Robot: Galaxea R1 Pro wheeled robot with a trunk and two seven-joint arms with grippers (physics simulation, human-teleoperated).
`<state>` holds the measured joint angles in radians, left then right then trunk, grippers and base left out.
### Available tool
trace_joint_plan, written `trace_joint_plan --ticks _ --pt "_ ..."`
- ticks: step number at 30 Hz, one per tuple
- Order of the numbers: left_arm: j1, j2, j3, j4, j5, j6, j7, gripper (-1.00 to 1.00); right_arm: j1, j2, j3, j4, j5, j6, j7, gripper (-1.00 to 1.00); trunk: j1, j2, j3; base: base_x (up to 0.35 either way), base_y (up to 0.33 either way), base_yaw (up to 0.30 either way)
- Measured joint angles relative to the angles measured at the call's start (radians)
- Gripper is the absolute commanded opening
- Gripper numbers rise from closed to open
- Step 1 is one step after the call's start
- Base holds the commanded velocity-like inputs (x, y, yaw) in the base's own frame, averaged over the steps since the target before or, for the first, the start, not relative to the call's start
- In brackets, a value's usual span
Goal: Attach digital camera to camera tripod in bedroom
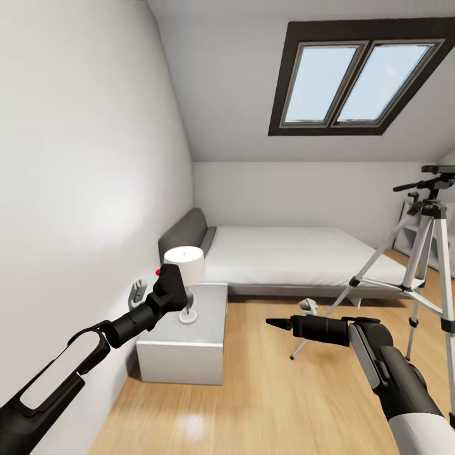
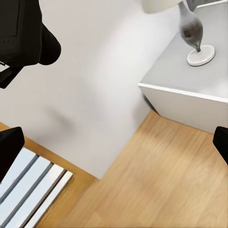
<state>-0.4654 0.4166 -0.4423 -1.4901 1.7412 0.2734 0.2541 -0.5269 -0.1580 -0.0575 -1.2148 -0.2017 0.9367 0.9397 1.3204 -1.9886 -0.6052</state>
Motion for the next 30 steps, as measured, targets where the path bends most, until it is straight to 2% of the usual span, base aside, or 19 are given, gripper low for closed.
trace_joint_plan --ticks 30 --pt "0.000 0.000 0.000 0.000 -0.005 0.000 0.003 -1.00 0.000 0.001 0.001 0.001 0.001 -0.001 -0.008 1.00 -0.115 0.210 0.094 0.000 0.000 0.000"
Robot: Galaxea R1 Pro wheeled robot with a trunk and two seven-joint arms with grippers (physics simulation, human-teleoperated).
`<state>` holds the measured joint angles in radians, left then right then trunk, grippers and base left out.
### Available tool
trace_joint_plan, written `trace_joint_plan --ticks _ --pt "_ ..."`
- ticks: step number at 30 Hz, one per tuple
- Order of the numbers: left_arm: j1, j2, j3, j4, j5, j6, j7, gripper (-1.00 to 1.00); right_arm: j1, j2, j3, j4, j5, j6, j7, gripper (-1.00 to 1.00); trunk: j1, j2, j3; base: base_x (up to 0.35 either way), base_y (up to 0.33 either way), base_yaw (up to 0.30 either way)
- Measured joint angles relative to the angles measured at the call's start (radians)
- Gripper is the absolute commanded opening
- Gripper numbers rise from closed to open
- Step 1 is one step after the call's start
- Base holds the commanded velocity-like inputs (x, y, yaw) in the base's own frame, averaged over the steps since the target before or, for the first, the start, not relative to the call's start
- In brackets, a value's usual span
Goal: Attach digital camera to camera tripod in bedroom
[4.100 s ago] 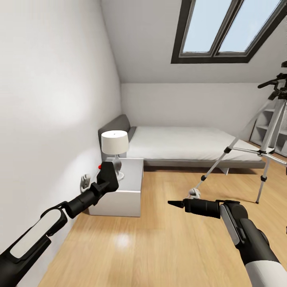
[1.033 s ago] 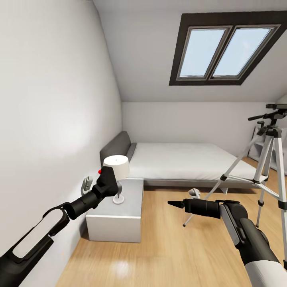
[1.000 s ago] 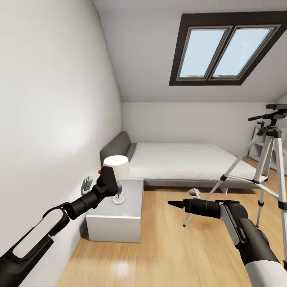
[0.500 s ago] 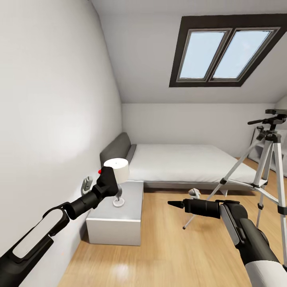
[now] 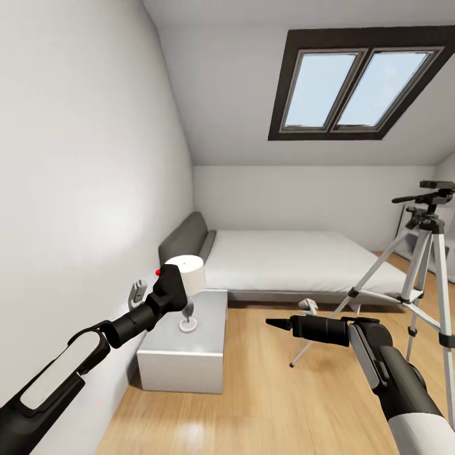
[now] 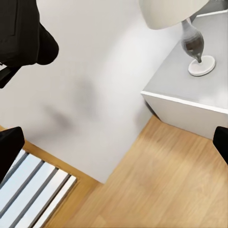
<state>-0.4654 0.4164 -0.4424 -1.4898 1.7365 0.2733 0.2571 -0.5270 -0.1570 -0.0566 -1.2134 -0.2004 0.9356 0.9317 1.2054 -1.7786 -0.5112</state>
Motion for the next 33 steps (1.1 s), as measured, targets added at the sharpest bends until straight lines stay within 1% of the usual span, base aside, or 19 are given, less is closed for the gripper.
trace_joint_plan --ticks 4,11,15,33 --pt "0.000 -0.001 0.000 0.000 0.001 -0.001 0.001 -1.00 0.000 0.000 0.000 0.011 0.000 0.000 -0.001 1.00 -0.015 0.028 0.013 0.000 0.000 0.000" --pt "0.000 0.000 0.000 0.000 0.004 -0.001 0.002 -1.00 0.000 0.002 -0.003 0.069 0.003 -0.008 -0.001 1.00 -0.042 0.077 0.034 0.000 0.000 0.000" --pt "0.000 0.000 0.000 0.000 0.005 -0.001 0.002 -1.00 0.000 0.002 -0.004 0.082 0.005 -0.010 -0.001 1.00 -0.058 0.105 0.047 0.000 0.000 0.000" --pt "0.000 0.000 0.000 0.000 0.005 -0.001 0.002 -1.00 0.000 0.002 -0.004 0.088 0.008 -0.013 0.000 1.00 -0.127 0.231 0.103 0.000 0.000 0.000"
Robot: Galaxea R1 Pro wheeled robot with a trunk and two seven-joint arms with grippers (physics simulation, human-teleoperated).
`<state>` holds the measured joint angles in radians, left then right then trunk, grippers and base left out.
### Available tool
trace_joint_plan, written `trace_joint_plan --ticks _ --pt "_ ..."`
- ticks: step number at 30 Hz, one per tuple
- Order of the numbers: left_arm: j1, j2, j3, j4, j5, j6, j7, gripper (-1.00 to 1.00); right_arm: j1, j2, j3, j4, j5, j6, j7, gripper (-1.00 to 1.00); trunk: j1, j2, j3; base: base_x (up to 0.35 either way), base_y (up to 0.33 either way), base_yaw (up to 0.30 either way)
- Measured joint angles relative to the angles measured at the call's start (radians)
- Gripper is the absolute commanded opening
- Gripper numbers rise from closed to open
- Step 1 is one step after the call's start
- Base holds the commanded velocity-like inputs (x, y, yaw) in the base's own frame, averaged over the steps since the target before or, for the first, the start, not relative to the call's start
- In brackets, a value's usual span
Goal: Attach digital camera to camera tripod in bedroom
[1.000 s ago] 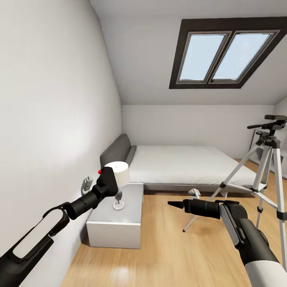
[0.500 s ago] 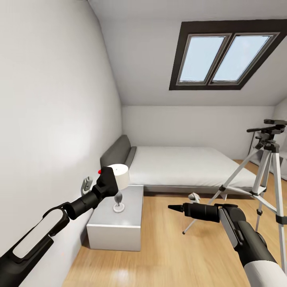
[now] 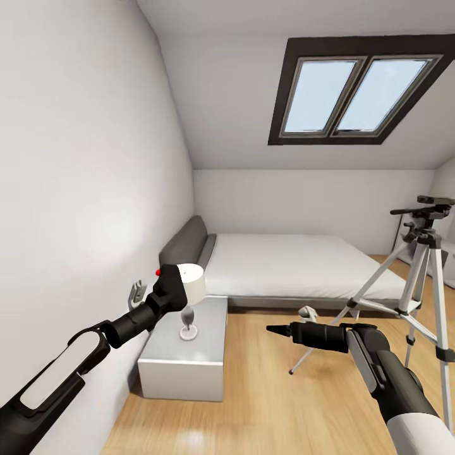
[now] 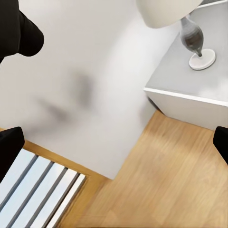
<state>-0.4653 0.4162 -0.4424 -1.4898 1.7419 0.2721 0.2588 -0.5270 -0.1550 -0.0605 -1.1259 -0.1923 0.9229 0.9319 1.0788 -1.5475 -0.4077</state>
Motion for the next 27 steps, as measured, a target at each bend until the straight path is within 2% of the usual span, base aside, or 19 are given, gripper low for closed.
trace_joint_plan --ticks 27 --pt "0.000 -0.011 0.001 0.000 -0.002 0.001 0.002 -1.00 0.000 0.001 0.001 0.000 0.001 0.002 0.000 1.00 -0.104 0.189 0.085 0.000 0.000 0.000"
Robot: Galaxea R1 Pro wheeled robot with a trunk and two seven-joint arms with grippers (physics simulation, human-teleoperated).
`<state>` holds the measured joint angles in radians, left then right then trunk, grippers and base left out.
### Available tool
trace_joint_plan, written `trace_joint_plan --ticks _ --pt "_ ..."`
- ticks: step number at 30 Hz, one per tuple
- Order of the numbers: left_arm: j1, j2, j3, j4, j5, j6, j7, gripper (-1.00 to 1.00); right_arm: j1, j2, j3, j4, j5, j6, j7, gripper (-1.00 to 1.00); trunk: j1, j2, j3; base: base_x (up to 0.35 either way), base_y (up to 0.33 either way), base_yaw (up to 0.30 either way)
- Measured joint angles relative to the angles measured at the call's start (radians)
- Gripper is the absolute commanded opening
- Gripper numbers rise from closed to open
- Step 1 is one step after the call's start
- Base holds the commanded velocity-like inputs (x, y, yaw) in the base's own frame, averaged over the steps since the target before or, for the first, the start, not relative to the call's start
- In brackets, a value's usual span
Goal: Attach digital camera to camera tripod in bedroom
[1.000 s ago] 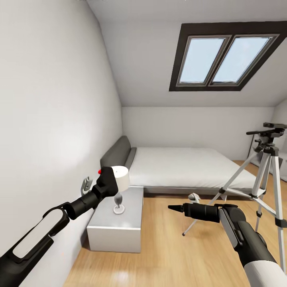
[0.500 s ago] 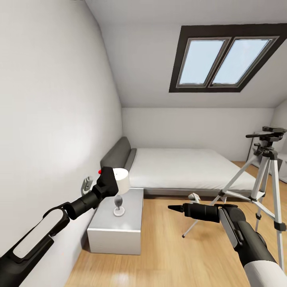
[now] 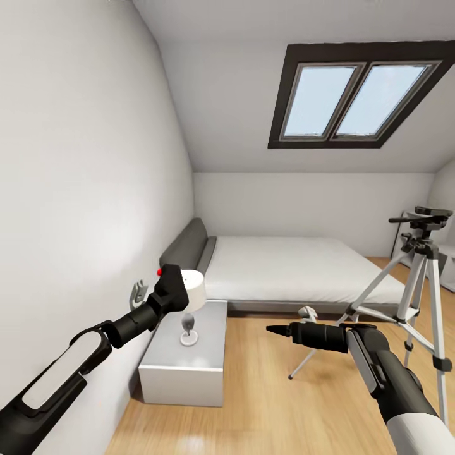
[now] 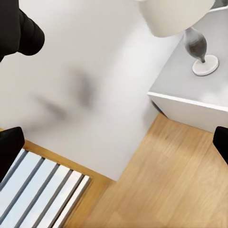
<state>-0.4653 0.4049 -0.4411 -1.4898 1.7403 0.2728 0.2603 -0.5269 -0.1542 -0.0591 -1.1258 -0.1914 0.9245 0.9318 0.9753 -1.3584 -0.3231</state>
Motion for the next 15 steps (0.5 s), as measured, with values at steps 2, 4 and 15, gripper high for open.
trace_joint_plan --ticks 2,4,15 --pt "0.000 0.000 0.000 0.000 0.000 0.000 0.000 -1.00 0.000 0.000 0.000 0.000 -0.001 0.001 0.000 1.00 -0.008 0.014 0.006 0.000 0.000 0.000" --pt "0.000 -0.001 0.000 0.000 0.000 0.000 0.000 -1.00 0.000 0.000 0.000 0.000 -0.002 0.002 0.000 1.00 -0.015 0.028 0.013 0.000 0.000 0.000" --pt "0.000 -0.001 0.000 0.000 0.001 0.001 -0.001 -1.00 0.000 -0.001 0.000 0.000 -0.005 0.007 0.000 1.00 -0.058 0.105 0.047 0.000 0.000 0.000"
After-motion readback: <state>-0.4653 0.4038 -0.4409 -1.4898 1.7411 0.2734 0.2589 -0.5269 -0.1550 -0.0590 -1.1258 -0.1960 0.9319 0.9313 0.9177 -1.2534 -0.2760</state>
